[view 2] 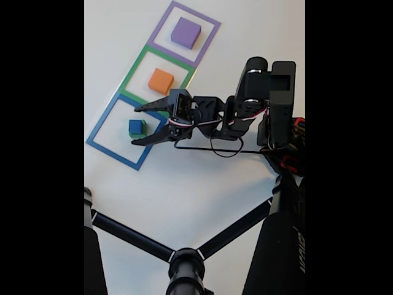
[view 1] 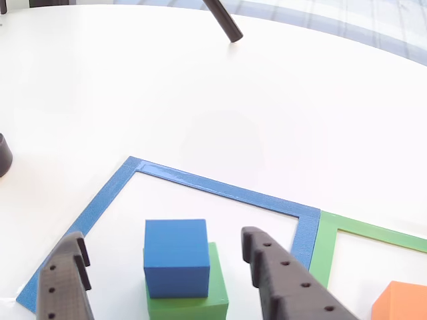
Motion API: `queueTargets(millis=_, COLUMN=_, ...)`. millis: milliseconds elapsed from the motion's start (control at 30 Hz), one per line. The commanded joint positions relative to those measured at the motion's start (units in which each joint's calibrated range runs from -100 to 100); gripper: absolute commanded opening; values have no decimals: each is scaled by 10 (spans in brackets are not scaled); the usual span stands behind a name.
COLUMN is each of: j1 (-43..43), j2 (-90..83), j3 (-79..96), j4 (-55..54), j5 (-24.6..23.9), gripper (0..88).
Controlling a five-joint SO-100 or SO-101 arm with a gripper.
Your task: Tower of hanoi
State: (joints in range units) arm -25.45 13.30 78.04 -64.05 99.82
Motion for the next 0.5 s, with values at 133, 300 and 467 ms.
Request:
queueTargets(millis=133, j1=-19, j2=17, j3=-12, j4=-28, j5=2, gripper=243)
queueTargets(millis=300, j1=-21, j2=28, j3=-20, j4=-31, j5=2, gripper=235)
queueTargets(millis=467, j1=-22, j2=38, j3=-32, j4=-31, j5=2, gripper=231)
